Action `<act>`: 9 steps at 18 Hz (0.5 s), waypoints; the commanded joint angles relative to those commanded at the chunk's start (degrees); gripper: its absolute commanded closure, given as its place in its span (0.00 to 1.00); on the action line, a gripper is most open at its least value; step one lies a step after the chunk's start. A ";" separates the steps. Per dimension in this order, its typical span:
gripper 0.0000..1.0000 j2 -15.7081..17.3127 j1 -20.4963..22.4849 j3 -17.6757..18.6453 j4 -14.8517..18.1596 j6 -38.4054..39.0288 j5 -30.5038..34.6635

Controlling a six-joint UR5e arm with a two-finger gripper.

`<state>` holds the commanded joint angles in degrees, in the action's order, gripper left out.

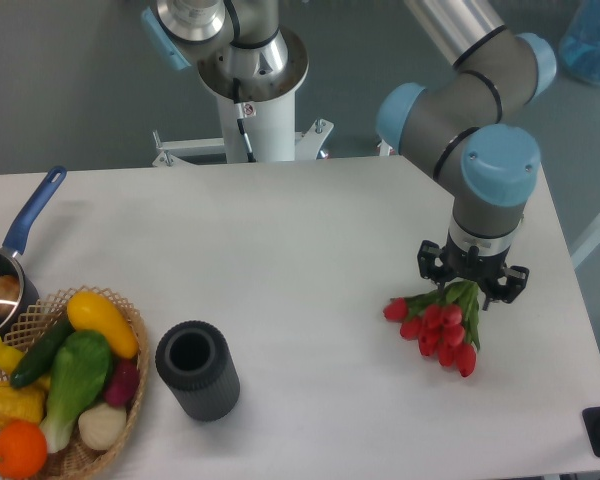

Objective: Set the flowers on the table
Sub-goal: 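Open the gripper to release the tulips onto the table, then raise the open gripper up away from the tulips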

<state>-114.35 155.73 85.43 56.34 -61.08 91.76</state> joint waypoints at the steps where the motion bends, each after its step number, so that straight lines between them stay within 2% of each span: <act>1: 0.00 0.96 1.05 0.00 -0.18 -0.09 -0.09; 5: 0.00 1.76 4.05 0.00 -0.35 -8.06 -0.18; 9: 0.00 0.62 4.32 -0.09 -1.06 -17.74 -0.18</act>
<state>-113.73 160.05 85.34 55.28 -78.82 91.58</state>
